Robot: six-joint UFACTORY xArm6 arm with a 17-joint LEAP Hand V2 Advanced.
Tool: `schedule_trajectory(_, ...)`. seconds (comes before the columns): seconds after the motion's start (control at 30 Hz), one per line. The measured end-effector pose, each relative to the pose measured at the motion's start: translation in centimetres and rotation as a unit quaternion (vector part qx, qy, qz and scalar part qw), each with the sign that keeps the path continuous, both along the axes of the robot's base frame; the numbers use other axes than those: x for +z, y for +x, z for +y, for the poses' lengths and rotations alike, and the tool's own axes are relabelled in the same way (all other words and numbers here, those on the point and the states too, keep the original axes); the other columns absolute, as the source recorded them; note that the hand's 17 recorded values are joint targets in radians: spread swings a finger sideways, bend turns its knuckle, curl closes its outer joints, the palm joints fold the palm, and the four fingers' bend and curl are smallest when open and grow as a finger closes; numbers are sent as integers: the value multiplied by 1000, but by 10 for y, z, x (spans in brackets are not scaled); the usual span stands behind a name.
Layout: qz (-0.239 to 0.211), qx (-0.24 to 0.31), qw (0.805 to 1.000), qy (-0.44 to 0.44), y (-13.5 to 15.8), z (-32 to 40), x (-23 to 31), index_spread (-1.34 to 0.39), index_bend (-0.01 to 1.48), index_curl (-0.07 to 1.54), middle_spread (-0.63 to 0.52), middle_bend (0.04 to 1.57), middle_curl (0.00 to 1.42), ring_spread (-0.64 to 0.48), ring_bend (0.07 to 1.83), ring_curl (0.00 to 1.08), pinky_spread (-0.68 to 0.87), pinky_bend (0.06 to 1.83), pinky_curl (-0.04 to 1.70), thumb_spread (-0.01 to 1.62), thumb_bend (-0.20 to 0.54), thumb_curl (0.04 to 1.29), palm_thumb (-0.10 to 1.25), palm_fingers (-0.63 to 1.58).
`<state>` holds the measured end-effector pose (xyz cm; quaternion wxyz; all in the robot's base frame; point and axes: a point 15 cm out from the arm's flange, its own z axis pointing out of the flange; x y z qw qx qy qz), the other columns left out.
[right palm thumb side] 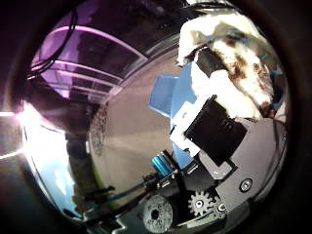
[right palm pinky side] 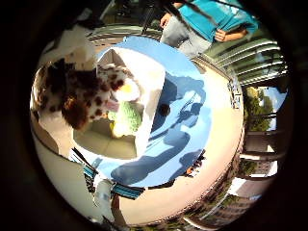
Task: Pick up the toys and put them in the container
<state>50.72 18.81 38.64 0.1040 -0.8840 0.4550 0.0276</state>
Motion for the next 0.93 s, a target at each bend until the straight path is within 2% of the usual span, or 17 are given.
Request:
schedule_trajectory(0.1,2,-26,1000,1,18,1,-20,-834,821,883,-160,1353,974,-85,1561,787,113,1699,666,1098,-34,701,862,765)
schedule_trajectory(0.23,14,-36,999,-2,19,-2,-29,-786,786,920,-137,1275,912,-40,1482,729,155,1622,651,1107,-44,656,806,759)
schedule_trajectory(0.27,18,-36,999,-4,17,-4,-30,-738,723,909,-126,1165,855,-14,1403,695,191,1592,637,1111,-50,628,766,658)
schedule_trajectory(0.3,23,-36,999,-5,15,-5,-31,-656,610,894,-124,995,804,18,1340,686,229,1608,651,1114,-49,611,745,306)
schedule_trajectory(0.33,28,-36,999,-7,13,-7,-32,-619,583,890,-115,928,780,47,1305,683,243,1595,657,1114,-49,601,735,156)
schedule_trajectory(0.37,38,-35,999,-11,8,-10,-34,-543,540,841,-75,725,677,135,1085,601,300,1454,614,1116,-47,575,713,-241)
schedule_trajectory(0.47,40,-34,999,-14,8,-17,-34,-478,378,705,-24,498,546,216,843,452,360,1303,502,1116,-49,528,666,-252)
schedule_trajectory(0.63,28,-37,999,-10,7,-27,-19,-445,170,552,48,264,429,286,650,342,431,1137,397,1119,-39,461,616,-145)
schedule_trajectory(0.77,12,-44,999,-6,3,-41,2,-427,141,469,69,192,393,306,575,312,465,1066,351,1119,-33,429,610,-73)
schedule_trajectory(0.93,-12,-65,998,-5,-21,-102,55,-384,158,411,70,185,375,317,542,301,488,1011,313,1122,-27,406,619,-6)
